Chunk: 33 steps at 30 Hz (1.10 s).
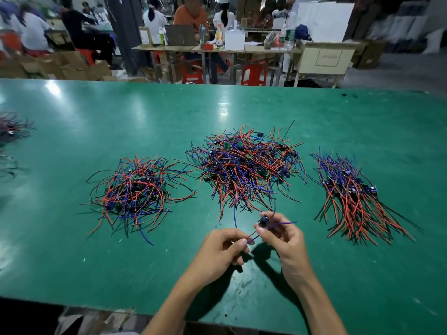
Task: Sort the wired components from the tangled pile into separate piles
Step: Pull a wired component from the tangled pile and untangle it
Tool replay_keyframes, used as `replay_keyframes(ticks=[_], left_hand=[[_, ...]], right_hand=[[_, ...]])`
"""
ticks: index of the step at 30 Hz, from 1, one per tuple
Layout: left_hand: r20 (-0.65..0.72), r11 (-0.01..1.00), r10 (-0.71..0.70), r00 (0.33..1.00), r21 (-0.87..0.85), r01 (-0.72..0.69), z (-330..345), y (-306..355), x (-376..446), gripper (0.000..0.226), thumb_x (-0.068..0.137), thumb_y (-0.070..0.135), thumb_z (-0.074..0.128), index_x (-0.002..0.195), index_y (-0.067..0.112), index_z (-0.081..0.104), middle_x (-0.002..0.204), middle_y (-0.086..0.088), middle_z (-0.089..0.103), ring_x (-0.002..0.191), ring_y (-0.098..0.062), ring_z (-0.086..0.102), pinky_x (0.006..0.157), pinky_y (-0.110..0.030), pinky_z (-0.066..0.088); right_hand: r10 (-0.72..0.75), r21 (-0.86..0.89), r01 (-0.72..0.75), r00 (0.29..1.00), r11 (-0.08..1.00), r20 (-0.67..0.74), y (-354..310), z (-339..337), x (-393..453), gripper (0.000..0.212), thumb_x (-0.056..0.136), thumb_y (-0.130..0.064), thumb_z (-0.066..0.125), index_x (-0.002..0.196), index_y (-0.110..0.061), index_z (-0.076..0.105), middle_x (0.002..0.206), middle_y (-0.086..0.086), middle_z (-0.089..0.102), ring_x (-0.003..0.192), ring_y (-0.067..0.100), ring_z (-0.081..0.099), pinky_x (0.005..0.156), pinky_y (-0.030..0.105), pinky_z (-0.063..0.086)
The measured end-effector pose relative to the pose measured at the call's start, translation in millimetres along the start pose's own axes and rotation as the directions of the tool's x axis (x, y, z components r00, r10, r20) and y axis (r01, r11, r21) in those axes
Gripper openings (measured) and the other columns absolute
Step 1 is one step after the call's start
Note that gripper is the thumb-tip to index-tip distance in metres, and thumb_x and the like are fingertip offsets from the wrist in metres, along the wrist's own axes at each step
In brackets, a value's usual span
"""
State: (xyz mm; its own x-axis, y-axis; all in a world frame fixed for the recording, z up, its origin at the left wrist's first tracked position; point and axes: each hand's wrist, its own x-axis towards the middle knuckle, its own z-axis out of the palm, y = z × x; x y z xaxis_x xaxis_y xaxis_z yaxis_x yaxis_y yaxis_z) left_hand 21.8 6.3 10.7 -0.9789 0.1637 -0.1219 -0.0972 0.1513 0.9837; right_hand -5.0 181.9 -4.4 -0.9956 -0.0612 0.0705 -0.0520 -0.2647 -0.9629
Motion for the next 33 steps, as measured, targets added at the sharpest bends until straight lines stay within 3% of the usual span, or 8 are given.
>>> replay_keyframes(ticks=[7, 12, 16, 20, 24, 27, 30, 33], left_hand=[[-0.301, 0.988, 0.154, 0.941, 0.04, -0.149, -32, 25, 16, 0.027, 0.096, -0.004, 0.06, 0.092, 0.017, 0.076, 0.075, 0.003, 0.072, 0.066, -0.01, 0.063, 0.063, -0.021, 0.051], [-0.615, 0.929, 0.368, 0.697, 0.202, -0.311, -108, 46, 31, 0.021, 0.097, 0.002, 0.062, 0.101, 0.018, 0.075, 0.087, 0.004, 0.075, 0.077, -0.002, 0.068, 0.069, -0.016, 0.056], [-0.815, 0.958, 0.274, 0.51, 0.276, -0.075, -163, 37, 43, 0.019, 0.096, 0.013, 0.064, 0.111, 0.008, 0.076, 0.099, -0.011, 0.077, 0.093, -0.026, 0.072, 0.09, -0.038, 0.058], [-0.774, 0.753, 0.223, 0.592, 0.523, 0.4, -177, 10, 40, 0.025, 0.098, 0.017, 0.061, 0.118, 0.008, 0.074, 0.108, -0.021, 0.074, 0.108, -0.035, 0.06, 0.091, -0.043, 0.051], [-0.775, 0.594, 0.268, 0.572, 0.601, 0.535, -157, -4, 35, 0.028, 0.093, 0.021, 0.066, 0.115, 0.004, 0.072, 0.121, -0.023, 0.057, 0.116, -0.039, 0.043, 0.095, -0.05, 0.041], [-0.729, 0.537, 0.422, 0.539, 0.68, 0.498, -128, -1, 37, 0.038, 0.087, 0.023, 0.071, 0.123, 0.011, 0.065, 0.127, -0.021, 0.048, 0.115, -0.038, 0.041, 0.093, -0.052, 0.041], [-0.499, 0.515, 0.513, 0.698, 0.83, 0.215, -87, -1, 48, 0.021, 0.09, 0.036, 0.068, 0.106, 0.022, 0.069, 0.11, -0.006, 0.055, 0.103, -0.026, 0.05, 0.084, -0.042, 0.044], [-0.397, 0.611, 0.347, 0.85, 0.783, 0.116, -48, -9, 61, 0.035, 0.091, 0.063, 0.056, 0.092, 0.029, 0.068, 0.098, 0.008, 0.055, 0.096, -0.011, 0.049, 0.085, -0.033, 0.038]], right_hand=[[-0.019, 0.001, 0.019, 0.999, 1.0, 0.05, -5, 0, -1, 0.039, 0.079, -0.019, 0.079, 0.117, -0.022, 0.072, 0.112, 0.012, 0.075, 0.09, 0.016, 0.066, 0.079, 0.023, 0.056], [-0.002, -0.011, 0.003, 0.997, 1.0, 0.081, -9, 3, -4, 0.032, 0.081, -0.015, 0.074, 0.112, -0.021, 0.075, 0.106, 0.015, 0.076, 0.091, 0.02, 0.07, 0.071, 0.025, 0.058], [0.013, -0.076, -0.006, 0.995, 0.997, 0.098, -10, 6, -6, 0.027, 0.08, -0.019, 0.075, 0.107, -0.023, 0.078, 0.098, 0.014, 0.077, 0.098, 0.027, 0.073, 0.075, 0.025, 0.057], [0.029, -0.118, -0.017, 0.995, 0.993, 0.094, -9, 8, -6, 0.024, 0.081, -0.02, 0.073, 0.105, -0.022, 0.078, 0.094, 0.013, 0.077, 0.095, 0.037, 0.07, 0.072, 0.027, 0.057], [0.042, -0.151, -0.027, 0.995, 0.988, 0.096, -10, 8, -6, 0.022, 0.082, -0.022, 0.073, 0.103, -0.024, 0.078, 0.093, 0.011, 0.078, 0.087, 0.031, 0.073, 0.068, 0.027, 0.057], [0.04, -0.184, -0.024, 0.996, 0.983, 0.086, -10, 9, -7, 0.02, 0.082, -0.023, 0.073, 0.101, -0.025, 0.079, 0.091, 0.011, 0.077, 0.086, 0.023, 0.074, 0.071, 0.025, 0.056], [0.037, -0.213, -0.02, 0.997, 0.977, 0.073, -10, 10, -7, 0.018, 0.081, -0.023, 0.073, 0.099, -0.023, 0.079, 0.087, 0.012, 0.077, 0.08, 0.015, 0.073, 0.066, 0.022, 0.055], [0.036, -0.232, -0.017, 0.997, 0.973, 0.075, -9, 9, -7, 0.014, 0.086, -0.013, 0.075, 0.099, -0.018, 0.078, 0.085, 0.012, 0.076, 0.075, 0.014, 0.072, 0.061, 0.021, 0.054]])
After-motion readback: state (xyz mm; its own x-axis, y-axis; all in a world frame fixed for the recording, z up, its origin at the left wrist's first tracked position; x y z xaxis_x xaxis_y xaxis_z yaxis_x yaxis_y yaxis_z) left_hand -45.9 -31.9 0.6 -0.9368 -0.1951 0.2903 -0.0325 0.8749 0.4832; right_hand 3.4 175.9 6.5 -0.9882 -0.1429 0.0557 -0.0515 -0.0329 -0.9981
